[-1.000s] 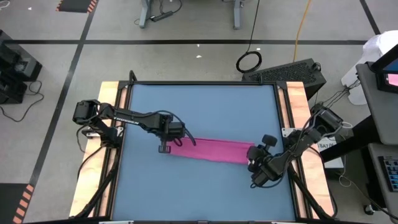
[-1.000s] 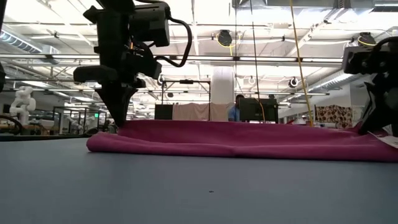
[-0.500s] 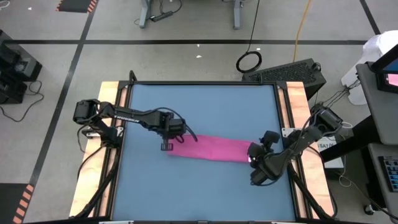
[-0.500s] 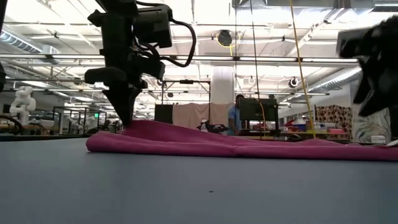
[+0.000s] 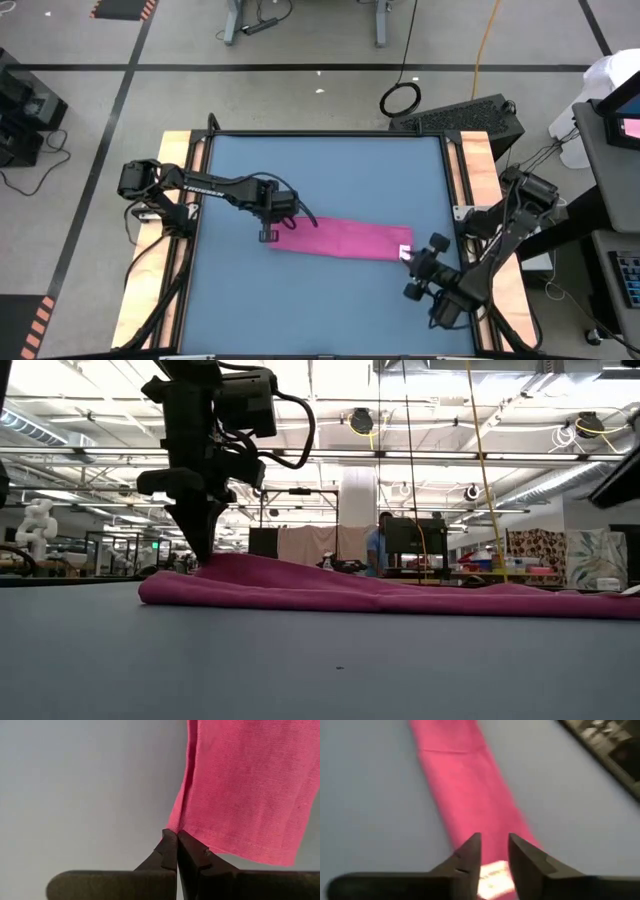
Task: Roll towel into tight, uniform cylinder
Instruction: Fold the pink towel, then roll the pink towel
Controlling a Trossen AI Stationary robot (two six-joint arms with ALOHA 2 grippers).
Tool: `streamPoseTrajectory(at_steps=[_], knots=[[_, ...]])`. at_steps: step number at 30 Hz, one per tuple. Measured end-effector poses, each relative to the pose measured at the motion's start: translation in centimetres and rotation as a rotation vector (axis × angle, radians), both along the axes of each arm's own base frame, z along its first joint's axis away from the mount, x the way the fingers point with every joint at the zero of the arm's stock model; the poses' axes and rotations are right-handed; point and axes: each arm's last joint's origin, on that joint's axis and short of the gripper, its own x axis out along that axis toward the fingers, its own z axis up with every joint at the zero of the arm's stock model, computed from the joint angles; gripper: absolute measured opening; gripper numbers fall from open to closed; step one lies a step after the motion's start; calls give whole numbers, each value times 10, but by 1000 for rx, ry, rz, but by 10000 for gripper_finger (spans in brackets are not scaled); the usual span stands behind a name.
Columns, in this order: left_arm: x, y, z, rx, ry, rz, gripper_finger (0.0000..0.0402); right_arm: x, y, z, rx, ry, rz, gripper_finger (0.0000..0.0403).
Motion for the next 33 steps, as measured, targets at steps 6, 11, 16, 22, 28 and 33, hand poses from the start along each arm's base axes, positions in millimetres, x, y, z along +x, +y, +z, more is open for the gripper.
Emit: streamPoseTrajectory(at_steps=[6, 11, 16, 22, 28, 33], knots=[[0, 0, 0, 0, 0, 0, 1, 17, -9, -27, -16, -191, 35, 6], [0, 0, 0, 17, 0, 2, 1, 25, -22, -48, 0, -281, 36, 10], [0, 1, 0, 41, 1, 8, 12, 28, -22, -54, 21, -312, 99, 1], [-1, 1, 0, 46, 2, 43, 32, 29, -20, -53, 18, -309, 120, 3], [-6, 1, -1, 40, 54, 79, 72, 30, -20, -54, 20, -276, 141, 3], [-7, -1, 3, 19, 78, 92, 109, 32, -23, -55, 21, -255, 136, 3]])
